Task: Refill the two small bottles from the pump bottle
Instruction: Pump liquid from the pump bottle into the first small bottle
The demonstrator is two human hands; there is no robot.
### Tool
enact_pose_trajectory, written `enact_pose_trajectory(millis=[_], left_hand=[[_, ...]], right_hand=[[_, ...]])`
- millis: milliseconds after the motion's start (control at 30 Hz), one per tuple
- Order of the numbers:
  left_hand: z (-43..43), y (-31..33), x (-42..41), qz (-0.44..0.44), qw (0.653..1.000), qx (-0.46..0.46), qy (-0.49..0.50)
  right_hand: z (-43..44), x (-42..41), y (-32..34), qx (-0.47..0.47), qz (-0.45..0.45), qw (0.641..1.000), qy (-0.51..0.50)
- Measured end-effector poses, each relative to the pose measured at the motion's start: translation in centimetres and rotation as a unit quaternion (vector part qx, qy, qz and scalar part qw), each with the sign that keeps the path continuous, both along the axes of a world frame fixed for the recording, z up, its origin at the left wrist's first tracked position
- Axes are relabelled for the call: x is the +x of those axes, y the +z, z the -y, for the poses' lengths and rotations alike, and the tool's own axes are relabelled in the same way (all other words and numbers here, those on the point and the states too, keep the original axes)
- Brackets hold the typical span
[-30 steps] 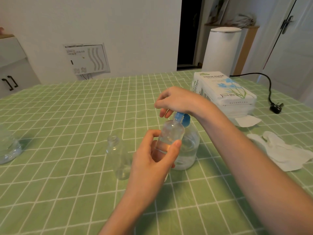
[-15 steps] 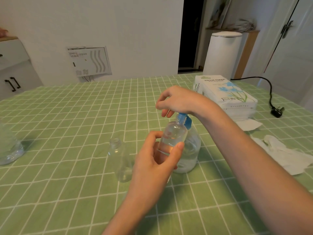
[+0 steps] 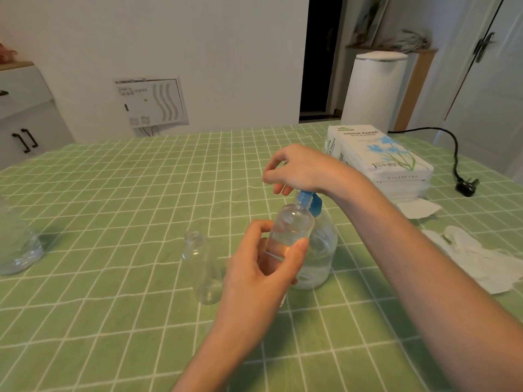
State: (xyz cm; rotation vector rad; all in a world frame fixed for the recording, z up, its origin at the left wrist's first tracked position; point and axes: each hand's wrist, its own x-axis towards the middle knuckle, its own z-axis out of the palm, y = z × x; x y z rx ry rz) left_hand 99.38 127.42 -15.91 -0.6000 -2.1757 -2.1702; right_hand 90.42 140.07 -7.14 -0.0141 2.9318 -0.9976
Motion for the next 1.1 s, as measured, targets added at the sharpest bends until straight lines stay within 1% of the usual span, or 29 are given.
enact_pose_trajectory(millis=[100, 333, 567, 700, 833, 1100], left_hand=[[-0.03, 0.12, -0.05, -0.001, 1.000, 0.008, 0.002], [0.01, 0.21, 0.03, 0.003, 1.000, 0.010, -0.002], [0.26, -0.16, 0.06, -0.001, 1.000, -0.024, 0.008], [0.17, -0.09, 0.01, -0.006, 1.000, -0.018, 0.007], [0.08, 0.10, 0.05, -0.008, 1.000, -0.004, 0.004], [0.15, -0.16, 0.01, -0.001, 1.000, -0.008, 0.010]], right_hand=[[0.02, -0.19, 0.33, 0.009, -0.009, 1.000, 0.005], [0.11, -0.11, 0.23, -0.006, 0.014, 1.000, 0.013], [0.12, -0.02, -0.57, -0.009, 0.030, 0.999, 0.011], [0.03, -0.04, -0.29, 0.002, 0.013, 1.000, 0.007], [0.11, -0.14, 0.26, 0.035, -0.020, 0.999, 0.011], [0.18, -0.09, -0.23, 0.009, 0.007, 1.000, 0.009]])
